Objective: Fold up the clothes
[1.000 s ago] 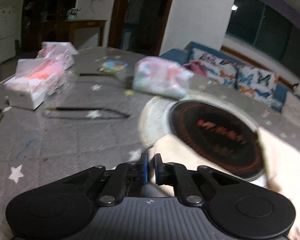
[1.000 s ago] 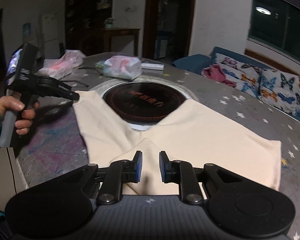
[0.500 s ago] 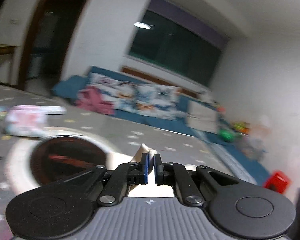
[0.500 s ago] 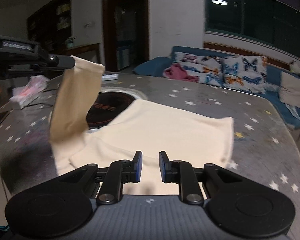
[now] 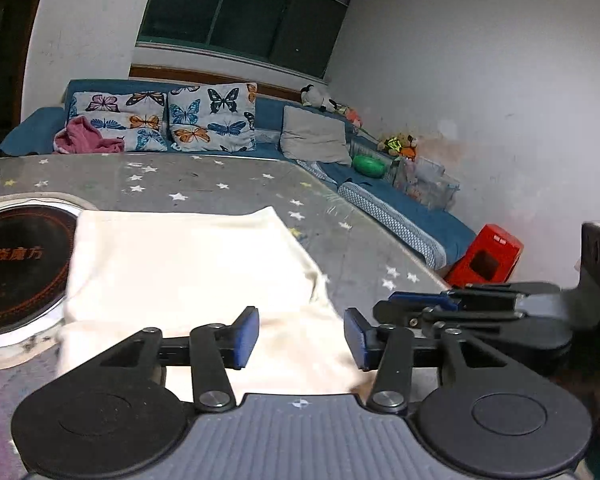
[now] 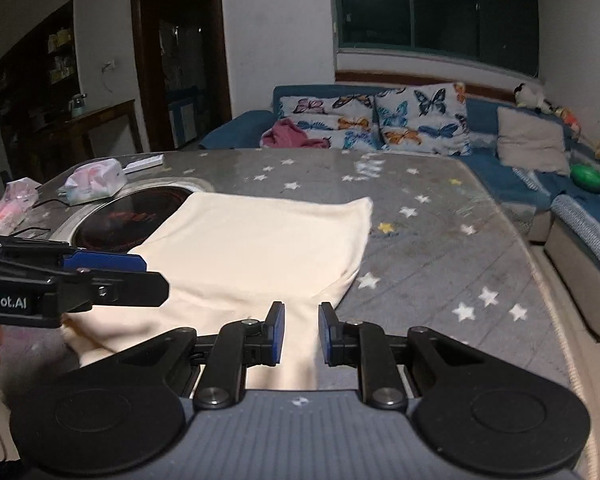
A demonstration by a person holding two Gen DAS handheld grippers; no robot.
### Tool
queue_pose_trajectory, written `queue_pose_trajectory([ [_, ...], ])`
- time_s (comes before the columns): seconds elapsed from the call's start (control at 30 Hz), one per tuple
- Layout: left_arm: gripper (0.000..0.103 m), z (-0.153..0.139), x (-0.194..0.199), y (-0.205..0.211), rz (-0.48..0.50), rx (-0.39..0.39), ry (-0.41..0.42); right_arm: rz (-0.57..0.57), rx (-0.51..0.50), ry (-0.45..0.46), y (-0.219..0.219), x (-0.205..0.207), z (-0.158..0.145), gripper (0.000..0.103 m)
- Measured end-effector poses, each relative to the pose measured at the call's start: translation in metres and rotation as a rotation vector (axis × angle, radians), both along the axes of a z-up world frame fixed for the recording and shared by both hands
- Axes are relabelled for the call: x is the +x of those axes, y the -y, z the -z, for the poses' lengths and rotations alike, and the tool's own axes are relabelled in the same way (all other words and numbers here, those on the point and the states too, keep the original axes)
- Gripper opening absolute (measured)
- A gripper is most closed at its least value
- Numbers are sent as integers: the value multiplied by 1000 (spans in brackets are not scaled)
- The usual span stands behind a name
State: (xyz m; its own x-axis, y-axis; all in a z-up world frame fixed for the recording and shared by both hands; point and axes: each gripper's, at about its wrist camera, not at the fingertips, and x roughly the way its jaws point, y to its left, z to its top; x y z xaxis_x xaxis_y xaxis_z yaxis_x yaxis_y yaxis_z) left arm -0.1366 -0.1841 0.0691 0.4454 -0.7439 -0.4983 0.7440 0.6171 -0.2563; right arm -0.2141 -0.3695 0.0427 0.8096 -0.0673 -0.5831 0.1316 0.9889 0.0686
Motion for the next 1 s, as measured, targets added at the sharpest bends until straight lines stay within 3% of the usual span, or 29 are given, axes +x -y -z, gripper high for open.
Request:
queue_pose_trajectory([
  [0.33, 67, 23, 10, -83, -169, 135, 80, -114, 54, -94, -24, 25, 24, 18],
  [0.5, 68, 38, 12, -111, -225, 173, 49, -122, 74, -131, -29, 34, 34, 20],
  [0.67, 68, 44, 8, -115, -233, 188, 67, -121, 67, -143, -35, 36, 36, 16],
  [0.73, 68, 46, 8, -111, -228, 191, 75, -120, 53, -143, -37, 36, 34, 6],
  [1.0, 63, 50, 9, -101, -214, 201, 101, -135, -91, -80, -49, 34, 0, 4],
])
